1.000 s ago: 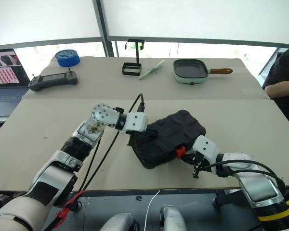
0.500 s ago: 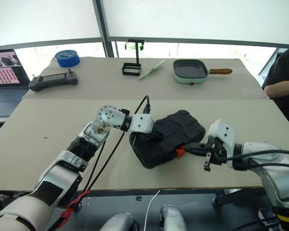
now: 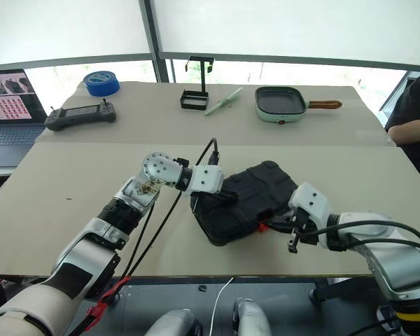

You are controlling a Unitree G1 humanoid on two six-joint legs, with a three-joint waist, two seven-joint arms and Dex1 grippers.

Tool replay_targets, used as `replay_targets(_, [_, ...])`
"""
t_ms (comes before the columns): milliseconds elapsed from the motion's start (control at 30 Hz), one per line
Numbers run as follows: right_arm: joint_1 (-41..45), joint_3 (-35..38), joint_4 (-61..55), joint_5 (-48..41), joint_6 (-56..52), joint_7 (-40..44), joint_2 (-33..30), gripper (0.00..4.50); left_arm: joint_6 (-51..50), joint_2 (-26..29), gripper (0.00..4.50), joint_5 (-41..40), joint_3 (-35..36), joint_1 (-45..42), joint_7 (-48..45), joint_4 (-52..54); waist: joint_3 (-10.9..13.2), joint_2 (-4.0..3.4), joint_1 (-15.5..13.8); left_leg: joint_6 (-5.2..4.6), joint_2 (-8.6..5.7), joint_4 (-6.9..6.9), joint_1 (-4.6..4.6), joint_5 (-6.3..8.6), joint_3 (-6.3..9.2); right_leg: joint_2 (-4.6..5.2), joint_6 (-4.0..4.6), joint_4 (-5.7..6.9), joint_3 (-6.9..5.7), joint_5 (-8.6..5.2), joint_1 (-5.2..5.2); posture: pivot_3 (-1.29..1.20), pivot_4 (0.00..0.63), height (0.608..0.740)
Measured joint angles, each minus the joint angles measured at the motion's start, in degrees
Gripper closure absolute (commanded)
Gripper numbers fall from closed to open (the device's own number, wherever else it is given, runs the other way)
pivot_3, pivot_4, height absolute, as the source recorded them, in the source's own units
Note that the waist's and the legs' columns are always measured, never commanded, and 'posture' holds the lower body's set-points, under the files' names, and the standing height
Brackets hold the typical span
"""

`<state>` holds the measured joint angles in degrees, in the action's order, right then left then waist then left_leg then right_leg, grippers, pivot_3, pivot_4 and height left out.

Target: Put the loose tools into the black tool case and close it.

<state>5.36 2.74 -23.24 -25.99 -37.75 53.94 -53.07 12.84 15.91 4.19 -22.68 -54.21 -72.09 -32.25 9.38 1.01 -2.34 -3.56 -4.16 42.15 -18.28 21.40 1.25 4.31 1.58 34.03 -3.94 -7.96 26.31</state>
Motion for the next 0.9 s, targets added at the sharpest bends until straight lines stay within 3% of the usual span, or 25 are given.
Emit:
replay_targets(267, [-6.5,7.3,-4.7,-2.6,-3.1,-0.6,-0.7,4.50,0.7,-0.1,4.37,0.0,0.0,0.1,0.1,0.1,0.0,0.00,-0.2,0.01,0.00,-0.03,-0.01,0.00,0.04,-0.01,0.00,-0.02,-0.03,0.00,0.00,0.00,0.150,0.740])
replay_targets(467, [-10.3,4.3,-4.1,-1.3,-3.3,-1.7,1.1,4.50,2.1,-0.9,4.37,0.5,-0.7,-0.3,0.2,-0.6,0.0,0.01,-0.1,0.01,0.00,-0.02,0.01,0.00,0.02,0.00,-0.01,-0.01,0.00,0.00,-0.01,0.00,0.150,0.740])
replay_targets(700, [-3.2,-4.3,2.7,6.2,2.8,-6.6,8.2,4.50,2.6,-1.5,4.37,1.1,-1.3,-1.0,-0.6,-1.2,0.0,0.01,0.2,0.00,0.00,0.03,0.08,0.00,-0.05,-0.01,-0.03,0.00,0.05,0.00,-0.05,0.00,0.150,0.740])
replay_targets(900, [0.1,-3.8,5.1,6.9,3.4,-7.2,9.2,4.50,3.4,-1.4,4.37,1.1,-1.3,-0.8,-0.5,-0.9,0.0,-0.01,0.2,0.01,0.00,0.01,0.02,0.00,-0.03,-0.03,-0.02,0.02,0.04,0.01,0.03,0.00,0.150,0.740])
